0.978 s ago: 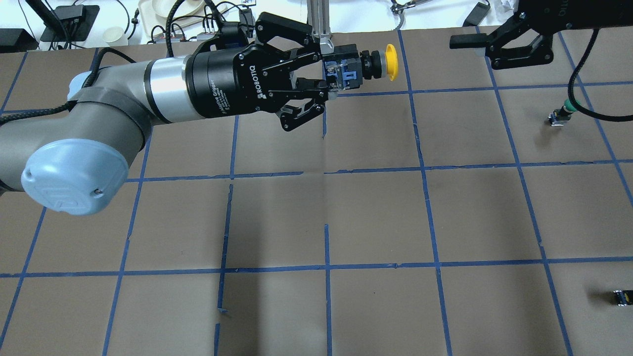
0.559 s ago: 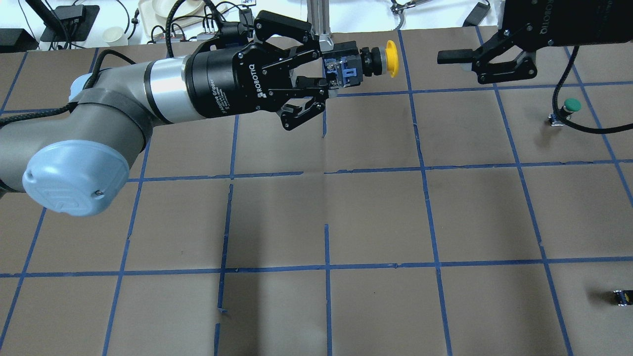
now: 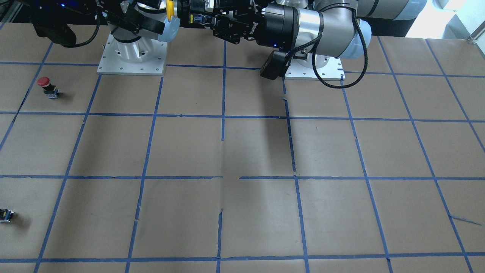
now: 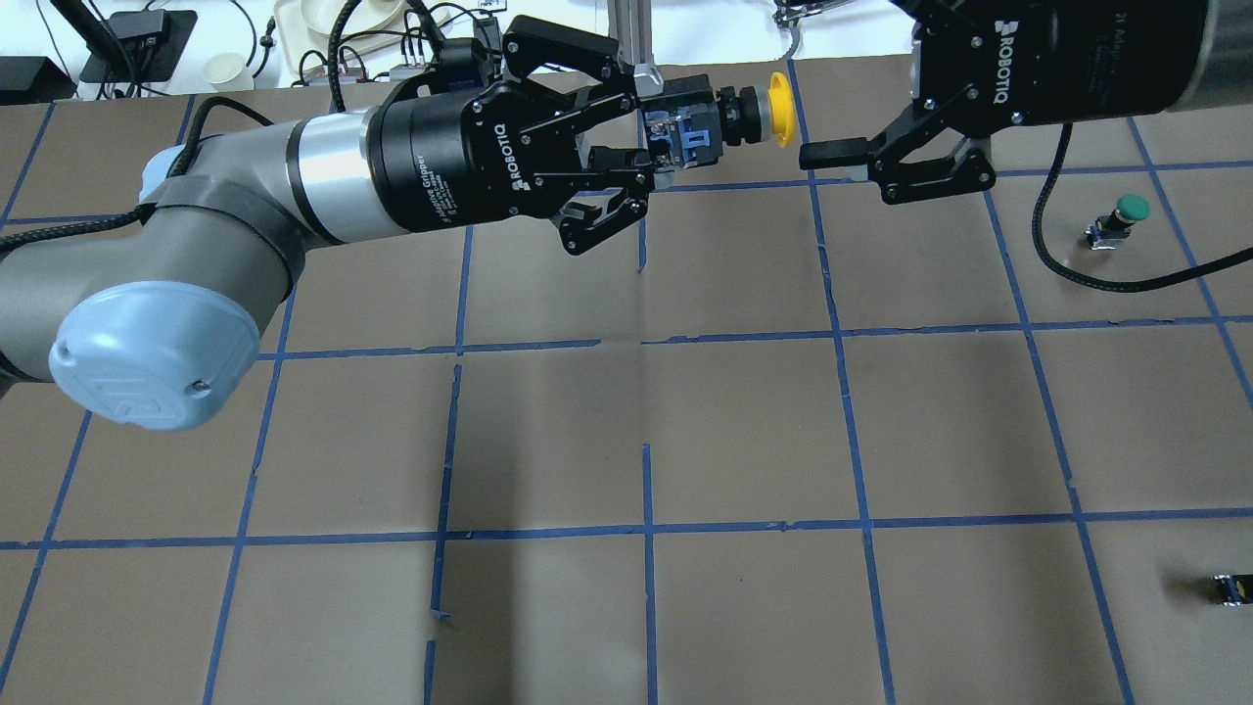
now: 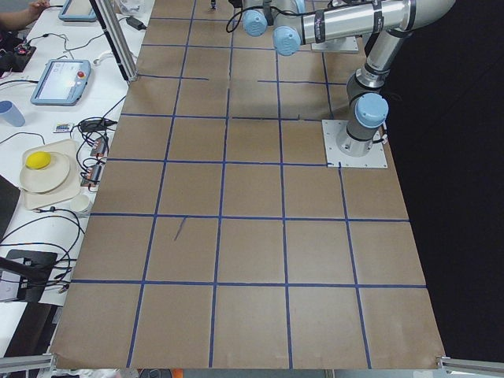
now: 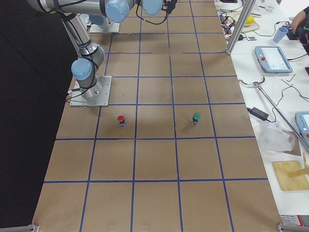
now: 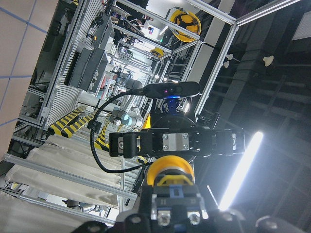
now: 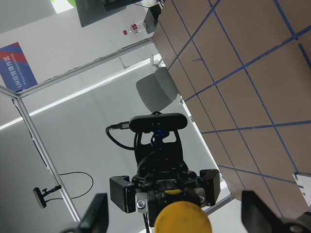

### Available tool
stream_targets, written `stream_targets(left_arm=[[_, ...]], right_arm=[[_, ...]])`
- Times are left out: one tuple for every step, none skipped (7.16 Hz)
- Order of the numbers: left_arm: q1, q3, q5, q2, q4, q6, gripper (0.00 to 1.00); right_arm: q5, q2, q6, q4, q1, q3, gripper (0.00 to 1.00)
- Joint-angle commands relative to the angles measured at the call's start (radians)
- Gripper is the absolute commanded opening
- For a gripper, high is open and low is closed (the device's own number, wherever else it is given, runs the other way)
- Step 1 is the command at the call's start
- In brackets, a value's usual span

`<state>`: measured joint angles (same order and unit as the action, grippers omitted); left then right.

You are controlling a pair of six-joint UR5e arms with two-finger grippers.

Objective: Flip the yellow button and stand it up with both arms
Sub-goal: 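Bring the right gripper to the yellow cap held by the left gripper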

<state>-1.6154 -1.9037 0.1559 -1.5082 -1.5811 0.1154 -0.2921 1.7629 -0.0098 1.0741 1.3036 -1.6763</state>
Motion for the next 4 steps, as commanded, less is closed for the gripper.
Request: stream_targets(left_arm=[[0.0,-0.003,-0.001,0.002,0.003,-0.003,0.16],[-0.001,-0.003,-0.001,-0.004,0.003,-0.002,0.16],[-0.001,-0.003,0.001,0.009,0.001,0.001,0.16],[-0.001,-0.005,0.001,0.017,0.0,0.004,0.16]], right_arm=[[0.001,0.001,0.007,0.007,0.02,0.001,0.85],[0.001,0.001,0.007,0.007,0.023,0.003,0.71],[-0.002,0.003,0.004,0.009,0.023,0.003,0.51],[-0.015,0.003,0.002,0.013,0.023,0.003,0.41]])
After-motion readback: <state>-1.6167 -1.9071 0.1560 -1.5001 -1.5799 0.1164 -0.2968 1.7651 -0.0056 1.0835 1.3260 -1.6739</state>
